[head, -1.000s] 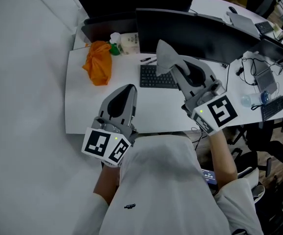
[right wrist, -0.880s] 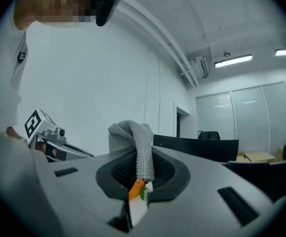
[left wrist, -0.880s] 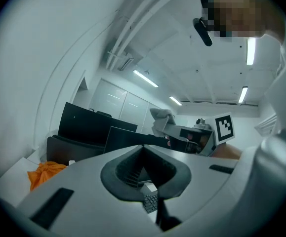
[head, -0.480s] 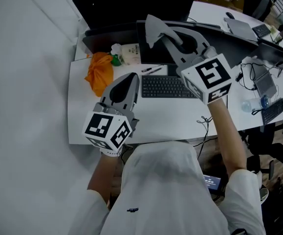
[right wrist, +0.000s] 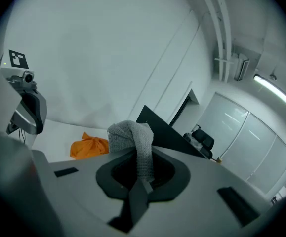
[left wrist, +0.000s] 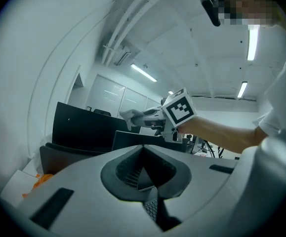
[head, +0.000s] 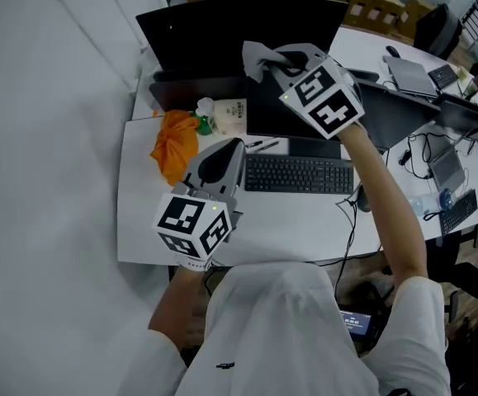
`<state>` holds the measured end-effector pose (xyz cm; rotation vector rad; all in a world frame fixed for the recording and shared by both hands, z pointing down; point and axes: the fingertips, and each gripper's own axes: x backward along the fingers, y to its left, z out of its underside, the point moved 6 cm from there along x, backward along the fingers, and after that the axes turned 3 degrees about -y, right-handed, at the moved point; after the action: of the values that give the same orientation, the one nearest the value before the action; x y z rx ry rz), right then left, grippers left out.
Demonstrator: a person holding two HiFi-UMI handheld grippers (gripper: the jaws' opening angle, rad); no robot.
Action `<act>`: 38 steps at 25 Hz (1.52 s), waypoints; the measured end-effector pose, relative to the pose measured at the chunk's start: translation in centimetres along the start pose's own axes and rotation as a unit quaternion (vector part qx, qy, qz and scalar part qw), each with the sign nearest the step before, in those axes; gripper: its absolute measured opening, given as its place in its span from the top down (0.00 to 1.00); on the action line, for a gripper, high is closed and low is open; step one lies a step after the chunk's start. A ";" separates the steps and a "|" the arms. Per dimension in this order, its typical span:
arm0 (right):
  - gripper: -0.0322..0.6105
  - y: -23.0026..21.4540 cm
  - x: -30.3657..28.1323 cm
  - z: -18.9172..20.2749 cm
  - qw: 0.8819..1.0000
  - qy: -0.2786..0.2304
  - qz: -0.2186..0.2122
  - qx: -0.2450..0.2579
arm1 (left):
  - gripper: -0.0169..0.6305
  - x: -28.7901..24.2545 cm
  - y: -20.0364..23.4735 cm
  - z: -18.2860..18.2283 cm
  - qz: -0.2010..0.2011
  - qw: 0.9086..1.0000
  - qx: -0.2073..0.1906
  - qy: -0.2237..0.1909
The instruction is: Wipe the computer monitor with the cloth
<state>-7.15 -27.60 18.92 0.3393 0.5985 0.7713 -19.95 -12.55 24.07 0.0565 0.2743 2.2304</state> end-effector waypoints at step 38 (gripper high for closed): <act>0.90 -6.0 5.0 9.9 0.973 0.201 -0.071 -0.084 | 0.95 -6.0 -6.6 2.1 0.049 0.998 0.018 0.016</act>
<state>5.03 -28.67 21.81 -0.0210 0.9206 0.7502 -10.82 -12.92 25.04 0.0540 0.3367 2.3265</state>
